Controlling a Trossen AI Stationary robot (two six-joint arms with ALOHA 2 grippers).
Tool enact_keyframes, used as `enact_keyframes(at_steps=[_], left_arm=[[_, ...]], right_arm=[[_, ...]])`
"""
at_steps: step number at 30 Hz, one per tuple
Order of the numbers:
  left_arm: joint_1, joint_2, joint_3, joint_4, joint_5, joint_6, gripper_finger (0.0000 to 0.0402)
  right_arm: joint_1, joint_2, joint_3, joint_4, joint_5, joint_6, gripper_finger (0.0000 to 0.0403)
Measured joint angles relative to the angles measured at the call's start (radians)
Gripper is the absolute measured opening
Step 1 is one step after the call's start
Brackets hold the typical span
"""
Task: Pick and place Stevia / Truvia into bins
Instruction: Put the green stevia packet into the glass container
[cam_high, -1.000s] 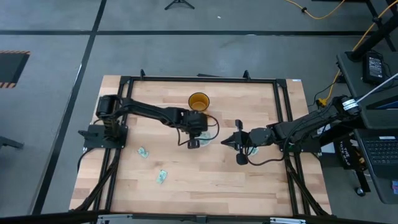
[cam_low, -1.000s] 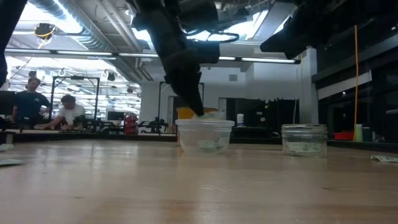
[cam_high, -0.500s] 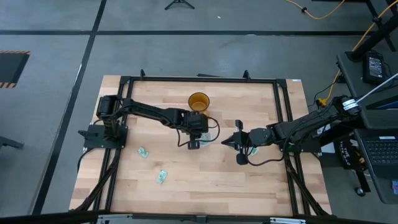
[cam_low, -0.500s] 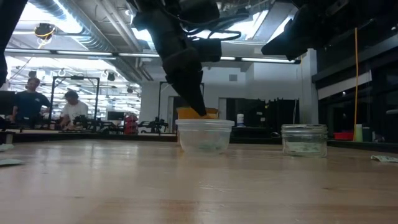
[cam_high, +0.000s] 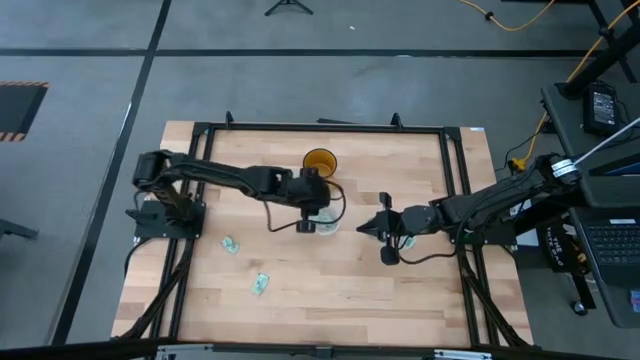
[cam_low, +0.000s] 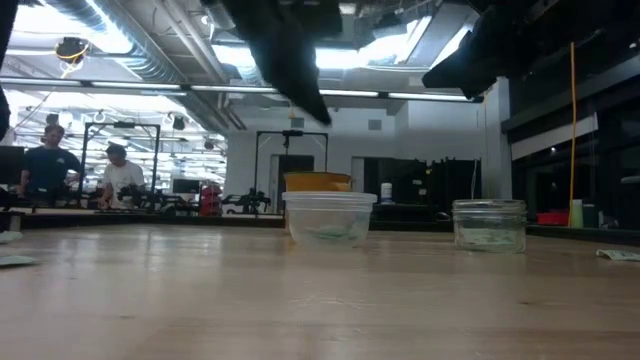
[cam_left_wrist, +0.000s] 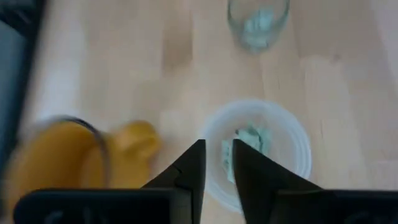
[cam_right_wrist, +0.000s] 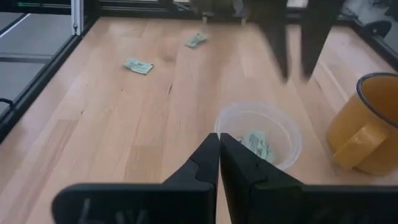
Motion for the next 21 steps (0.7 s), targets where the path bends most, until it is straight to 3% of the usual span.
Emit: enact_keyframes(at_steps=[3, 9, 17, 21], left_arm=[[-0.016, -0.075, -0.018, 0.062, -0.051, 0.06, 0.0046], [-0.017, -0.234, -0.157, 0.232, -0.028, 0.065, 0.0004], [-0.041, -0.393, -0.492, 0.581, -0.052, 0.028, 0.0002], [-0.089, -0.452, -0.619, 0.711, -0.049, -0.02, 0.0002]], right_arm=[[0.0, -0.035, 0.0, -0.022, 0.0, 0.007, 0.0019], [0.0, -0.156, 0.002, -0.121, 0.0, 0.052, 0.0017], [0.03, -0.232, 0.15, -0.689, 0.038, 0.411, 0.0005], [0.07, -0.206, 0.221, -0.839, 0.04, 0.498, 0.0003]])
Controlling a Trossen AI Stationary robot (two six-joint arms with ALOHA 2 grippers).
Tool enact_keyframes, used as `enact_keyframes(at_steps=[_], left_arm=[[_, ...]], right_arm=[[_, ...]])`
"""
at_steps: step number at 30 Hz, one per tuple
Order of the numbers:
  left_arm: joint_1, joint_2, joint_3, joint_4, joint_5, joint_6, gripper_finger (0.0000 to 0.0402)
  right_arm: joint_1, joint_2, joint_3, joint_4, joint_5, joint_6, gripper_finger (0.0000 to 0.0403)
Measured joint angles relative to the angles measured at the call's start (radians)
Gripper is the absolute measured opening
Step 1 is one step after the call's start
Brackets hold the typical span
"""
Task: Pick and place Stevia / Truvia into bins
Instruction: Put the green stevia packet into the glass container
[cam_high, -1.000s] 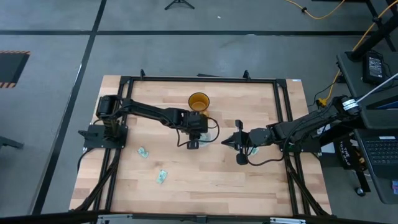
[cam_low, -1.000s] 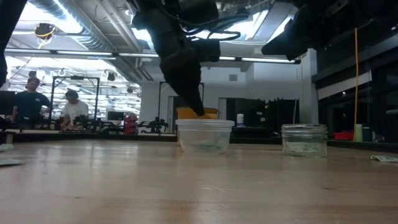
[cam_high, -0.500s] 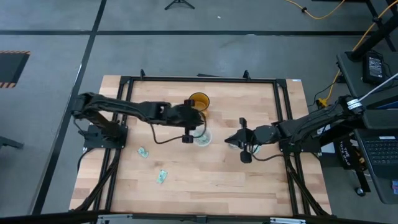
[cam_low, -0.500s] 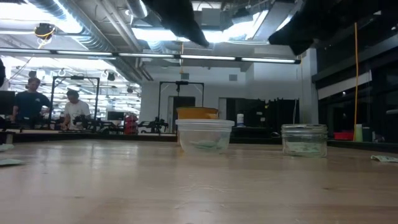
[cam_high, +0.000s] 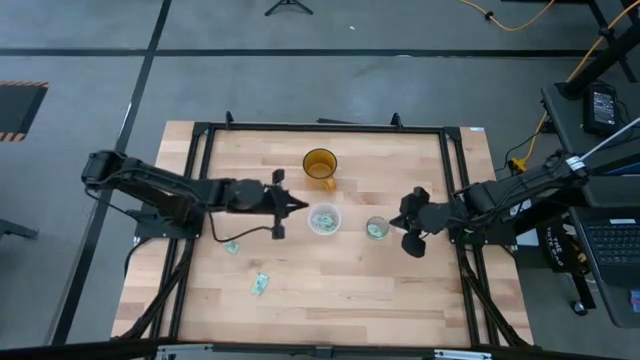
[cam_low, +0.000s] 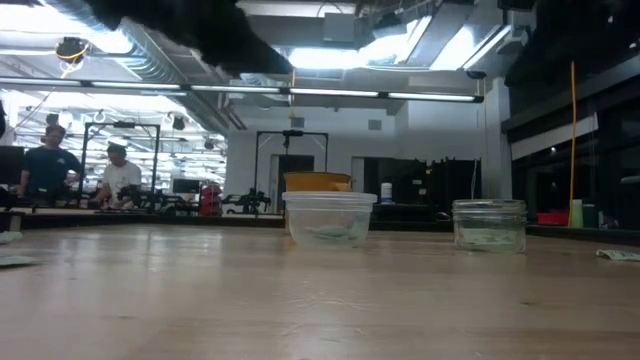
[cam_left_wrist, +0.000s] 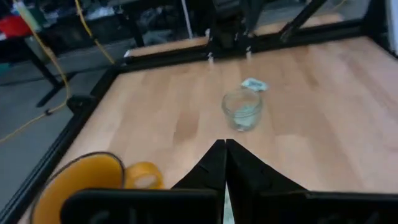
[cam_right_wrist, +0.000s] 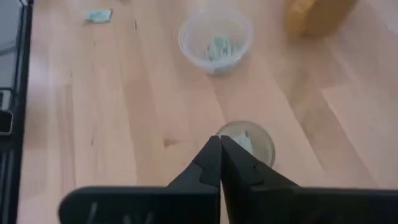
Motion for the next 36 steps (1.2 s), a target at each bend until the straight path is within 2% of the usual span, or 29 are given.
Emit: enact_keyframes(at_steps=[6, 8, 18, 24, 30, 36], left_arm=[[-0.071, -0.063, -0.135, 0.097, -0.069, 0.01, 0.0003], [-0.08, -0.088, -0.167, 0.084, -0.073, -0.006, 0.0002], [-0.089, -0.09, -0.184, 0.082, -0.064, -0.013, 0.0007], [-0.089, -0.089, -0.184, 0.06, -0.064, -0.013, 0.0003], [-0.089, -0.089, -0.184, 0.06, -0.063, -0.015, 0.0005], [-0.089, -0.089, -0.184, 0.06, -0.056, -0.06, 0.0003]], right_arm=[[0.067, 0.073, 0.106, -0.237, -0.005, 0.253, 0.0003], [0.094, 0.12, 0.132, -0.27, -0.006, 0.344, 0.0002], [0.169, 0.383, 0.197, -0.459, -0.051, 0.617, 0.0007], [0.163, 0.481, 0.196, -0.463, -0.051, 0.636, 0.0011], [0.153, 0.5, 0.196, -0.44, -0.05, 0.627, 0.0012], [0.153, 0.5, 0.195, -0.44, -0.049, 0.662, 0.0046]])
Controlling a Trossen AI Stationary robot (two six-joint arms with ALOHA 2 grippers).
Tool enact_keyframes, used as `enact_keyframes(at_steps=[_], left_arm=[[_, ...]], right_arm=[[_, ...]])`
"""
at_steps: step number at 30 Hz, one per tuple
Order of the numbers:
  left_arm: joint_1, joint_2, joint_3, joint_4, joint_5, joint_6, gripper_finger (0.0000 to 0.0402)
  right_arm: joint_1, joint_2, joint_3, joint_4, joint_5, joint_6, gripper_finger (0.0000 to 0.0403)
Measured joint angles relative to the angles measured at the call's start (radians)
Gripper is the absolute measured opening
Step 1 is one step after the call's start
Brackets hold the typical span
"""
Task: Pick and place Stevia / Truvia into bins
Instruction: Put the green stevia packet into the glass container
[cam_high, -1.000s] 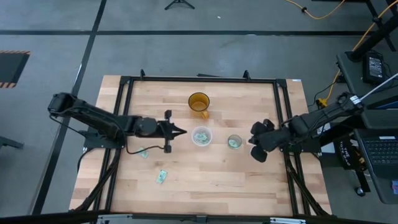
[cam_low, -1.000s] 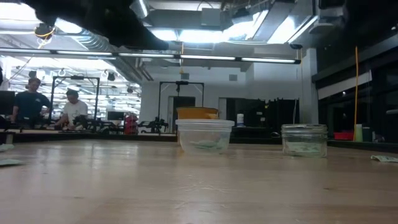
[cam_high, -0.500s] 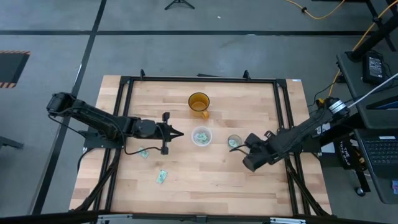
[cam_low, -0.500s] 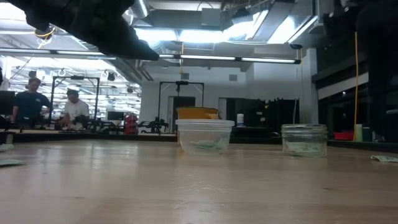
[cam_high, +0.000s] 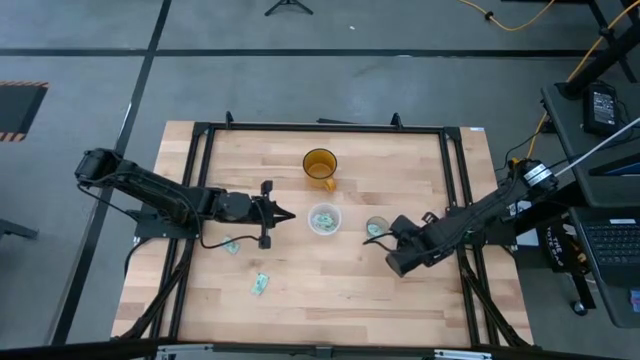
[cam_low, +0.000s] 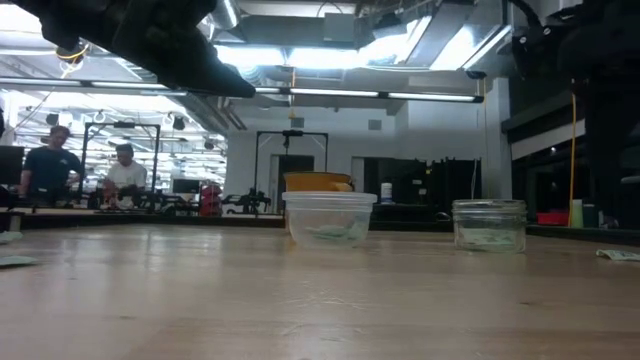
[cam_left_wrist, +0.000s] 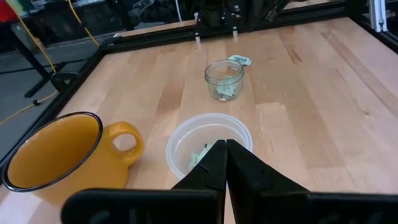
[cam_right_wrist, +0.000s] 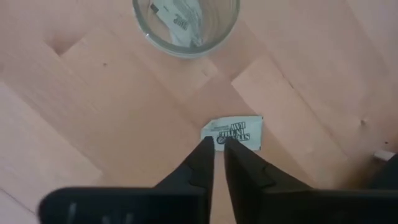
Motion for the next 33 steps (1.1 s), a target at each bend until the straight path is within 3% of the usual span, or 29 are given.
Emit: enact_keyframes(at_steps=[5, 14, 33], left_arm=[[0.0, 0.0, 0.0, 0.0, 0.001, -0.007, 0.0003], [0.0, 0.0, 0.0, 0.0, 0.001, -0.007, 0.0005], [0.0, 0.0, 0.0, 0.0, -0.007, -0.06, 0.0004]], right_arm=[[0.001, -0.001, -0.067, 0.027, 0.0, 0.06, 0.0091], [-0.01, -0.001, -0.225, 0.236, -0.042, 0.081, 0.0142], [-0.043, -0.006, -0.381, 0.451, -0.025, 0.144, 0.0158]])
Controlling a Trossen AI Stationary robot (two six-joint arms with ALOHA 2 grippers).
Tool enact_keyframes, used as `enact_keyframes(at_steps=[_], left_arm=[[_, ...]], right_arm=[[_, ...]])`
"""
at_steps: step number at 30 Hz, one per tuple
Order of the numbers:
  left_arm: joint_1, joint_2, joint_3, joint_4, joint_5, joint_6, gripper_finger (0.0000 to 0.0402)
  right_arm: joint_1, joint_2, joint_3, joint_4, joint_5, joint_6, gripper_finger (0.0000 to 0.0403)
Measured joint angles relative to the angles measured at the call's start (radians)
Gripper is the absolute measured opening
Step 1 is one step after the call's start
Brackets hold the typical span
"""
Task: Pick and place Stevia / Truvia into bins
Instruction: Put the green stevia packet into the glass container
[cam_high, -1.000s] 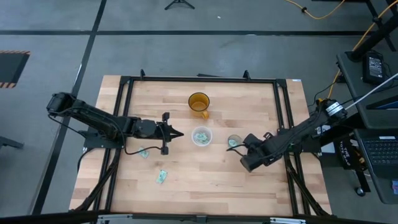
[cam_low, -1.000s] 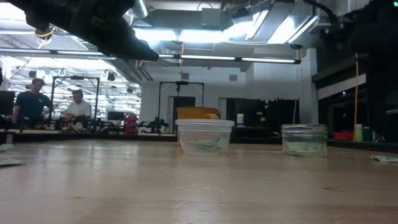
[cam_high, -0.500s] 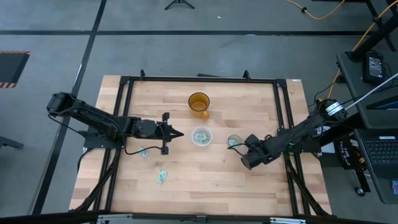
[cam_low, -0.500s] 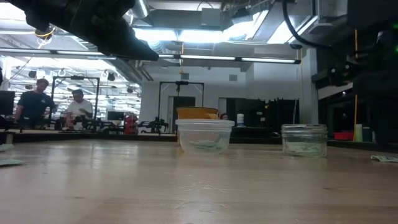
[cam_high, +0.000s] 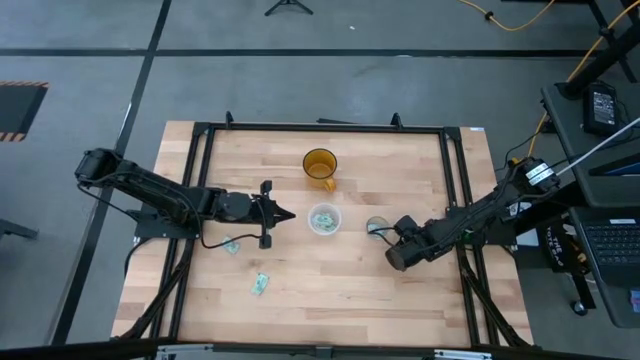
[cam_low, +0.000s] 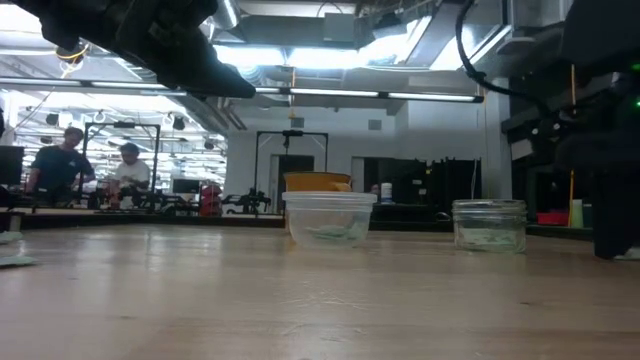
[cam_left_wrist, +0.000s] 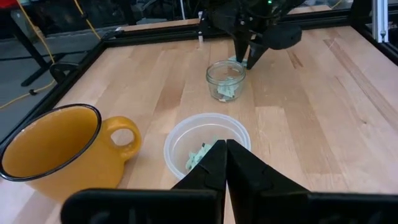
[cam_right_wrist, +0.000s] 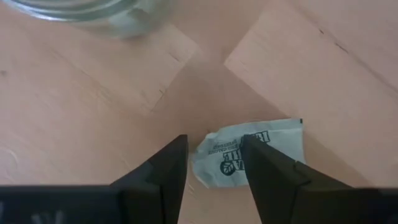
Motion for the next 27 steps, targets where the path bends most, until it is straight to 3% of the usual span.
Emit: enact_keyframes(at_steps=[9, 14, 20, 27], left_arm=[[0.0, 0.0, 0.0, 0.0, -0.001, 0.002, 0.0002], [0.0, 0.0, 0.0, 0.0, -0.001, 0.003, 0.0006], [0.0, 0.0, 0.0, 0.0, -0.001, 0.001, 0.0007], [0.0, 0.0, 0.0, 0.0, -0.001, 0.002, 0.0002]], right_arm=[[-0.002, -0.002, -0.025, 0.024, -0.009, 0.011, 0.0149], [-0.002, -0.001, -0.025, 0.031, -0.011, 0.011, 0.0101], [-0.003, 0.0, -0.025, 0.039, -0.017, 0.012, 0.0015], [-0.003, -0.029, -0.002, -0.034, -0.047, 0.009, 0.0003]])
